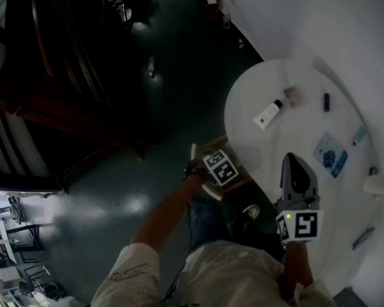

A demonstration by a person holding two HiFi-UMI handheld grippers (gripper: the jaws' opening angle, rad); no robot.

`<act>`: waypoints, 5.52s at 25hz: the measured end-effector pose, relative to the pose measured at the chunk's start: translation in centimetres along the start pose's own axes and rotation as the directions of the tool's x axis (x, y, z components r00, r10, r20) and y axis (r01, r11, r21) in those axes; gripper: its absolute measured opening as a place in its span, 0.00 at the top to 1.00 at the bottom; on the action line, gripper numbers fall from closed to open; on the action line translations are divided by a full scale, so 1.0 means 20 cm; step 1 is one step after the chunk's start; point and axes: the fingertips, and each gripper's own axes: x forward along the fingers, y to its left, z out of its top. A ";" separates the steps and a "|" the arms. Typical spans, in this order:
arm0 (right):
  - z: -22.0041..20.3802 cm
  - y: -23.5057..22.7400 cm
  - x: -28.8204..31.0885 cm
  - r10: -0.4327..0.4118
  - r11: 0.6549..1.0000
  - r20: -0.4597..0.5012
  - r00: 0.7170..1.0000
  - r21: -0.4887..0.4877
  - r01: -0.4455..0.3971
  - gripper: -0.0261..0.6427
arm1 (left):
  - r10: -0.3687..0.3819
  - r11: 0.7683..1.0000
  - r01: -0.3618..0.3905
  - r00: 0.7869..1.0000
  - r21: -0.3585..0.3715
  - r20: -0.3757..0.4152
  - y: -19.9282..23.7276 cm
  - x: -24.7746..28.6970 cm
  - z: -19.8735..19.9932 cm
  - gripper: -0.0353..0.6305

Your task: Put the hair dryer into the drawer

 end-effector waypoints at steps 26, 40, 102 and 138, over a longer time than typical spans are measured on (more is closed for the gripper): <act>-0.07 -0.08 -0.01 -0.056 0.998 -0.071 0.996 0.031 0.058 0.95 | -0.031 0.995 0.022 0.995 0.099 0.095 0.00 0.17 0.24 0.60; -0.14 -0.08 -0.02 -0.062 0.998 -0.118 0.991 0.012 0.064 0.95 | -0.057 0.997 0.044 0.975 0.065 0.212 -0.05 0.29 0.21 0.60; -0.09 0.16 0.01 0.030 0.998 -0.103 0.994 -0.043 -0.035 0.95 | -0.064 0.998 0.068 0.971 -0.007 0.229 -0.02 0.15 0.18 0.60; 0.04 -0.02 -0.04 -0.002 0.999 -0.002 1.000 -0.047 0.002 0.95 | 0.421 0.795 -0.086 0.791 -0.600 0.443 0.10 -0.90 0.39 0.94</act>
